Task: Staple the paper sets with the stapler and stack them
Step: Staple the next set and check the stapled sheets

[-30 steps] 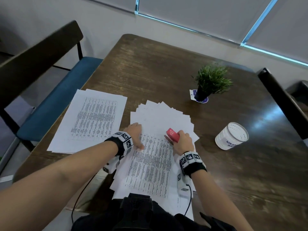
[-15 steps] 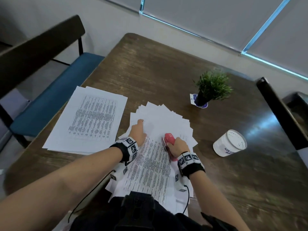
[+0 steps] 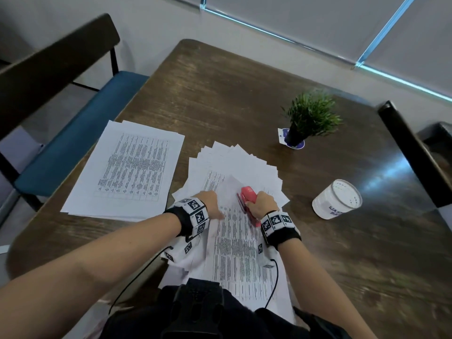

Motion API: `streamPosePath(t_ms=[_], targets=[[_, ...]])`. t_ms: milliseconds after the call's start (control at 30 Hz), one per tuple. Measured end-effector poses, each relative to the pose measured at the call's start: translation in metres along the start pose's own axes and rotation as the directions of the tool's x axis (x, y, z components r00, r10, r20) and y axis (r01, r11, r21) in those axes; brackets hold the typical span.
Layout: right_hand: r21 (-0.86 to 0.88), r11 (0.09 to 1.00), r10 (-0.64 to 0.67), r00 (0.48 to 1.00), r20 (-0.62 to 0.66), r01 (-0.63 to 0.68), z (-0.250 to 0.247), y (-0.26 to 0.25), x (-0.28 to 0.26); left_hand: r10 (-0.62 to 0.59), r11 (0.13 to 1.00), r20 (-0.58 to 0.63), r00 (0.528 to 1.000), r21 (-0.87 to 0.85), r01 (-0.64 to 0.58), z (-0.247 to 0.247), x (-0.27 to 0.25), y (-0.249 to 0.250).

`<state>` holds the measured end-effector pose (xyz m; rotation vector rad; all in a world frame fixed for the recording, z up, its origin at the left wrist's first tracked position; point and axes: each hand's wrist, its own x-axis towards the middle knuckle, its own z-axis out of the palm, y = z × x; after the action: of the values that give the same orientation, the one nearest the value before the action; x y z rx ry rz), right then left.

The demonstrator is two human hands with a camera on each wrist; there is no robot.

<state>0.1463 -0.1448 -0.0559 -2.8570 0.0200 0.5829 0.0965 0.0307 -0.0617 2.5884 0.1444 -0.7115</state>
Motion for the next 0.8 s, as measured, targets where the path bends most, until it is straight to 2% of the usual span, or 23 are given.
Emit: streamPosePath(t_ms=[67, 167, 300, 333, 367, 433, 500, 533, 600, 800], targets=[[0.000, 1.000, 0.005, 1.000, -0.001, -0.005, 0.003, 0.003, -0.002, -0.020, 0.998, -0.053, 0.998, 0.062, 0.024, -0.004, -0.001, 0.003], [0.026, 1.000, 0.014, 1.000, -0.012, -0.014, 0.005, 0.005, -0.003, -0.013, 1.000, -0.095, 0.995, 0.012, 0.014, -0.005, 0.004, 0.009], [0.037, 0.999, 0.017, 1.000, -0.005, -0.017, 0.004, 0.003, -0.003, 0.004, 0.998, 0.037, 0.999, 0.070, -0.006, 0.000, 0.004, 0.014], [0.026, 1.000, 0.017, 1.000, -0.002, -0.017, 0.005, 0.002, -0.003, 0.000, 0.996, 0.033, 0.999, 0.086, -0.003, 0.000, 0.004, 0.015], [0.009, 1.000, 0.015, 1.000, -0.002, -0.015, 0.006, 0.000, -0.003, -0.005, 0.995, 0.006, 1.000, 0.095, 0.004, 0.001, 0.007, 0.015], [-0.018, 1.000, 0.011, 1.000, -0.007, -0.011, 0.011, -0.004, -0.003, 0.020, 0.992, -0.135, 0.991, 0.130, -0.003, 0.002, 0.010, 0.014], [-0.031, 1.000, 0.002, 1.000, -0.016, -0.003, 0.016, -0.008, -0.002, 0.121, 0.964, -0.202, 0.972, 0.259, -0.066, 0.005, 0.015, 0.013], [-0.037, 0.999, -0.002, 1.000, -0.021, 0.001, 0.019, -0.008, -0.001, 0.187, 0.934, -0.183, 0.965, 0.338, -0.117, 0.006, 0.017, 0.012], [-0.051, 0.999, -0.014, 0.999, -0.034, 0.013, 0.024, -0.007, 0.001, 0.229, 0.886, -0.114, 0.967, 0.436, -0.159, 0.009, 0.021, 0.010], [-0.169, 0.982, -0.089, 0.996, -0.031, 0.082, 0.026, -0.001, 0.005, 0.211, 0.881, -0.106, 0.972, 0.451, -0.142, 0.010, 0.025, 0.009]])
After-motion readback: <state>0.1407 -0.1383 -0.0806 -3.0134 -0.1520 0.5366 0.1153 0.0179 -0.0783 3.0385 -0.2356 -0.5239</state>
